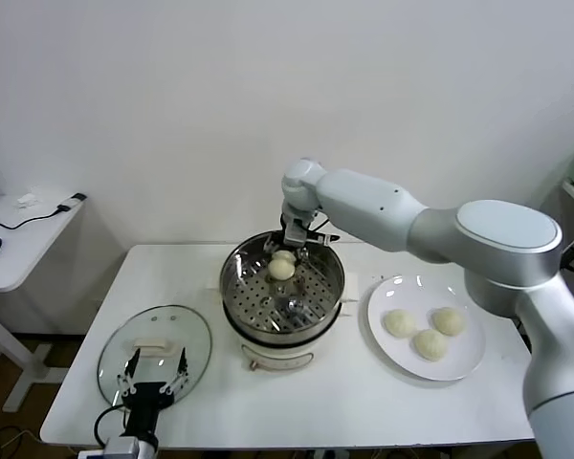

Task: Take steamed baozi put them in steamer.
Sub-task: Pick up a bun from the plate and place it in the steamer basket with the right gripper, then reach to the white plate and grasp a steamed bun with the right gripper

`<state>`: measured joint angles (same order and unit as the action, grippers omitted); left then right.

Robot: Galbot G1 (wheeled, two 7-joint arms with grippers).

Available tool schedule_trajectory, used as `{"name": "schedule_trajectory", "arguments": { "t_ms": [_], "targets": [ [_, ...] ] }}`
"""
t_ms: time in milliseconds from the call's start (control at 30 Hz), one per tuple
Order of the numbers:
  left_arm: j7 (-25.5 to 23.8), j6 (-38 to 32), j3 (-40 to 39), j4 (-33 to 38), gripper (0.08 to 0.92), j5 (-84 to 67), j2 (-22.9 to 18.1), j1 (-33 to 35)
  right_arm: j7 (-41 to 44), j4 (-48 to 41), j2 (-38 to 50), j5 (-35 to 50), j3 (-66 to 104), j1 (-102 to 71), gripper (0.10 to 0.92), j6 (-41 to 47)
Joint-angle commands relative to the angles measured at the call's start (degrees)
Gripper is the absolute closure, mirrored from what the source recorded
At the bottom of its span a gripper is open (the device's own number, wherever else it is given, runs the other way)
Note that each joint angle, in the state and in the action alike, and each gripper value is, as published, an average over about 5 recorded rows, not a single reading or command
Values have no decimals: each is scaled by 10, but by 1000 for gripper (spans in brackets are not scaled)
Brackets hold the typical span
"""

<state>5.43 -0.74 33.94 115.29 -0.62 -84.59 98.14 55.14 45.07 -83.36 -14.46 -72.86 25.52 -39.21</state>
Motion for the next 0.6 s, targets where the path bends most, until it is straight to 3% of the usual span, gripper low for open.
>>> {"name": "schedule_trajectory", "arguments": {
  "t_ms": [33, 167, 267, 433, 600],
  "targets": [
    [0, 1, 0, 3, 177, -3, 0, 1, 10, -25, -9, 31, 1, 4, 262, -12],
    [-1, 1, -1, 6, 177, -2, -1, 3, 37, 1, 12, 113, -6, 52, 208, -6],
    [-1, 1, -2, 8, 177, 0, -2, 4, 66, 33, 43, 219, -36, 103, 203, 22],
    [-1, 1, -2, 9, 177, 2, -3, 5, 99, 121, 142, 461, -116, 207, 203, 180],
    [0, 0, -3, 7, 177, 4, -3, 4, 86, 187, 274, 534, -174, 245, 203, 325]
  ]
}}
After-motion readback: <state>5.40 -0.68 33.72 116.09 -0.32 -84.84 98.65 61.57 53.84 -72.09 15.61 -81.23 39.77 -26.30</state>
